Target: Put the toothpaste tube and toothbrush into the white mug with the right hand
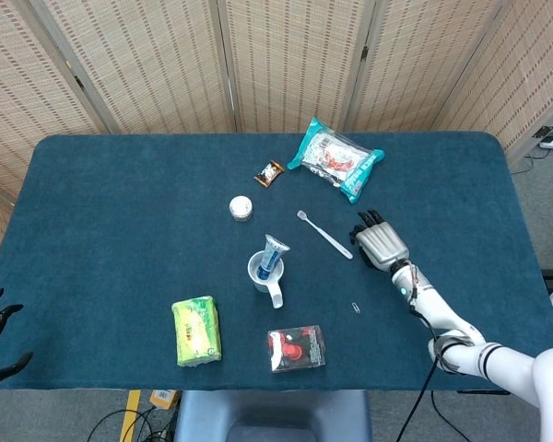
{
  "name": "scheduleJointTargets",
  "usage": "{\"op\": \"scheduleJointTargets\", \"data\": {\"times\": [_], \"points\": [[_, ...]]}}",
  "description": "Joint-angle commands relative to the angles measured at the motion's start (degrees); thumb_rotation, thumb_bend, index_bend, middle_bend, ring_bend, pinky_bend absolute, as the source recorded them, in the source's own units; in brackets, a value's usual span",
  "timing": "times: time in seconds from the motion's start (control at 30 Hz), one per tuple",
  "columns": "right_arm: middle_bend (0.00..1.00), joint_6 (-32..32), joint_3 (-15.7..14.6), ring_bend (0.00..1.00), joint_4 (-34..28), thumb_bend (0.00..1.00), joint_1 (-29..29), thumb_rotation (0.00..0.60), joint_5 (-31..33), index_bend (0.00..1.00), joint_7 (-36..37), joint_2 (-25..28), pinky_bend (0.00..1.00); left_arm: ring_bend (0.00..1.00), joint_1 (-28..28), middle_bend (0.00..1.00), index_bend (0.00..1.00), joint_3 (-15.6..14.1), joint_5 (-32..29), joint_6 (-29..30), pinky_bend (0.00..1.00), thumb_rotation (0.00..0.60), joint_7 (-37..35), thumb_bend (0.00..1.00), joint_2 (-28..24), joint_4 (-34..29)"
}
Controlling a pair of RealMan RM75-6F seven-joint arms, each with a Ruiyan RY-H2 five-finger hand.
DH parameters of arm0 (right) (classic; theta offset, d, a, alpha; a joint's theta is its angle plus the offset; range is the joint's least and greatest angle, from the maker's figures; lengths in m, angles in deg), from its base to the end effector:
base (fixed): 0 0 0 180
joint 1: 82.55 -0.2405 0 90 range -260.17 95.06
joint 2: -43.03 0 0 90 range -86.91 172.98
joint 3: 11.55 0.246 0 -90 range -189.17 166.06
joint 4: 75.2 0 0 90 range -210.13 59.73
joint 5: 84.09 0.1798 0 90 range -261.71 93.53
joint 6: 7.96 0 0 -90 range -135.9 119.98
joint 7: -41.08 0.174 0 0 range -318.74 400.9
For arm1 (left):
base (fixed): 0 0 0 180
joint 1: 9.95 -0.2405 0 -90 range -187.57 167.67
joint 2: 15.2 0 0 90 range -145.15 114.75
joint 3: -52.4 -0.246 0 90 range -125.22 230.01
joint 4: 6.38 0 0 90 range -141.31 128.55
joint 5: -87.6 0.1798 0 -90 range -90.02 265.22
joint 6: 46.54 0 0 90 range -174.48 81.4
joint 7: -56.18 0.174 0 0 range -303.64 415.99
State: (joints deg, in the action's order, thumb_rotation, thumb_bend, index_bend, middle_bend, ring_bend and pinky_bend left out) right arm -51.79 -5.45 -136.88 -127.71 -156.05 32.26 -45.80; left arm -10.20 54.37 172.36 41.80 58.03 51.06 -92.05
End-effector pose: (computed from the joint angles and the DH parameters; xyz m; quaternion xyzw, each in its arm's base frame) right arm -0.2024 -0.4030 0.0117 0.7885 -0.3208 0.2630 0.4540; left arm -0.3245 0.1780 0.1895 -0.5809 -0.3717 -0.3371 0.6409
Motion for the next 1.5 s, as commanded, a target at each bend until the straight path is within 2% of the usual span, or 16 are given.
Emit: {"op": "scheduleJointTargets", "data": {"times": [0.03,0.13,0.3,0.53,0.7,0.87,1.2,1.27,1.33,1.4,1.5], "points": [[0.32,1.4,1.8,0.04,3.4,0.6,-1.9,0.6,1.2,0.35,0.0,-3.4,0.06,0.05,-0.1,0.08,0.26,0.0,-0.1,0.1,0.15,0.6,0.1,0.23,-0.1,-0.1],[0.32,2.5,2.7,0.04,6.0,0.62,-3.1,0.6,1.8,0.28,0.4,-6.0,0.06,0.05,-0.2,0.08,0.26,-0.2,-0.2,0.0,0.15,0.6,0.1,0.23,-0.2,-0.2],[0.33,4.1,3.8,0.04,10.1,0.64,-4.8,0.6,2.3,0.25,2.0,-9.6,0.06,0.05,-0.4,0.08,0.26,-0.3,-0.4,0.0,0.15,0.6,0.1,0.23,-0.1,0.0],[0.33,5.5,4.5,0.04,15.4,0.64,-6.4,0.6,2.2,0.24,3.5,-13.4,0.06,0.05,-0.6,0.08,0.26,-0.3,-0.8,0.0,0.15,0.6,-0.3,0.23,-0.1,0.3],[0.33,6.1,4.2,0.04,17.0,0.64,-6.9,0.6,1.1,0.24,5.0,-14.7,0.06,0.05,-0.7,0.08,0.26,-0.3,-0.9,-0.2,0.15,0.6,-0.2,0.23,0.0,0.6],[0.33,5.4,3.6,0.04,16.1,0.64,-7.0,0.6,-0.9,0.24,7.3,-15.1,0.06,0.05,-0.6,0.08,0.26,-0.4,-0.7,-0.2,0.15,0.6,-0.1,0.23,0.0,0.5],[0.33,0.8,0.2,0.04,9.3,0.63,-5.1,0.6,-6.8,0.24,9.6,-12.1,0.06,0.05,-0.8,0.08,0.26,-0.5,-0.9,-0.2,0.15,0.6,-0.4,0.23,0.1,0.7],[0.33,-0.6,0.5,0.04,9.3,0.59,-4.7,0.6,-6.9,0.24,9.1,-12.1,0.06,0.05,-0.8,0.08,0.26,-0.5,-0.8,-0.3,0.15,0.6,-0.4,0.23,0.1,0.7],[0.33,-1.8,1.2,0.04,9.8,0.49,-4.5,0.6,-6.5,0.25,8.4,-12.5,0.06,0.05,-0.7,0.08,0.26,-0.5,-0.5,-0.2,0.15,0.6,-0.4,0.23,0.2,0.7],[0.33,-2.7,1.6,0.04,10.8,0.36,-4.4,0.6,-6.3,0.3,7.2,-13.1,0.06,0.05,-0.7,0.08,0.26,-0.5,-0.4,-0.1,0.15,0.6,-0.4,0.23,0.2,0.6],[0.33,-3.7,1.8,0.04,13.0,0.3,-4.6,0.6,-6.4,0.35,4.9,-14.4,0.06,0.05,-0.7,0.08,0.26,-0.5,-0.6,-0.2,0.15,0.6,-0.4,0.23,0.1,0.7]]}}
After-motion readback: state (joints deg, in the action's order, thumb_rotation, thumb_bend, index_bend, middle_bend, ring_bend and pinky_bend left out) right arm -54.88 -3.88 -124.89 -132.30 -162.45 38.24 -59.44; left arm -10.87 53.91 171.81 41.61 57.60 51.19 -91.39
